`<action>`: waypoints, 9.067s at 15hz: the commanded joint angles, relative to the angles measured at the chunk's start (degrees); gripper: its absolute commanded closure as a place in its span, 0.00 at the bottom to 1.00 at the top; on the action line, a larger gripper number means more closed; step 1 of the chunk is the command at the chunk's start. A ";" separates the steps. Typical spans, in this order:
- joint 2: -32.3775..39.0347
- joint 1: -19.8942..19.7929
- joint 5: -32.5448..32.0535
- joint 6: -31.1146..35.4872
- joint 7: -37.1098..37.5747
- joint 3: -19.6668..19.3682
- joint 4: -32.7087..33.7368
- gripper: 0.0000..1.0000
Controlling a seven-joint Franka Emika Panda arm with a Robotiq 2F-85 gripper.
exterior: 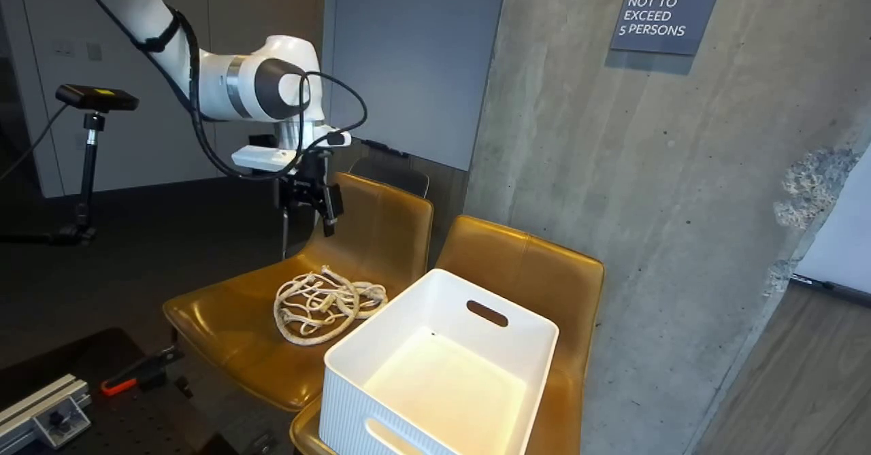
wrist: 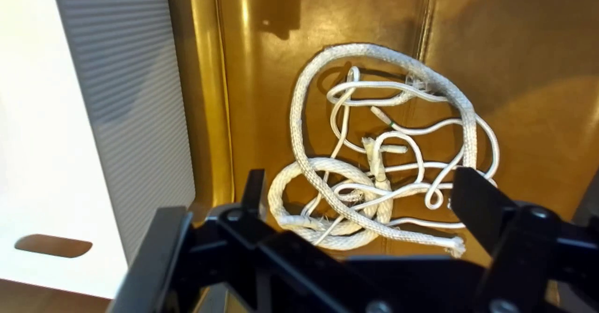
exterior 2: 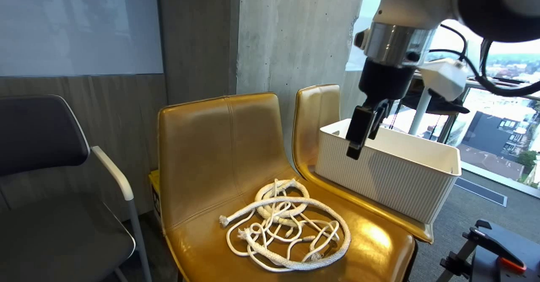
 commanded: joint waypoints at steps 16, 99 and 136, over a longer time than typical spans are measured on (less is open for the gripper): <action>47.98 5.44 -2.24 6.48 -24.05 -2.36 45.76 0.00; 18.17 -14.58 4.37 -39.80 -26.31 -12.95 63.21 1.00; 2.68 -14.12 -3.40 12.40 -13.81 -16.82 0.58 0.73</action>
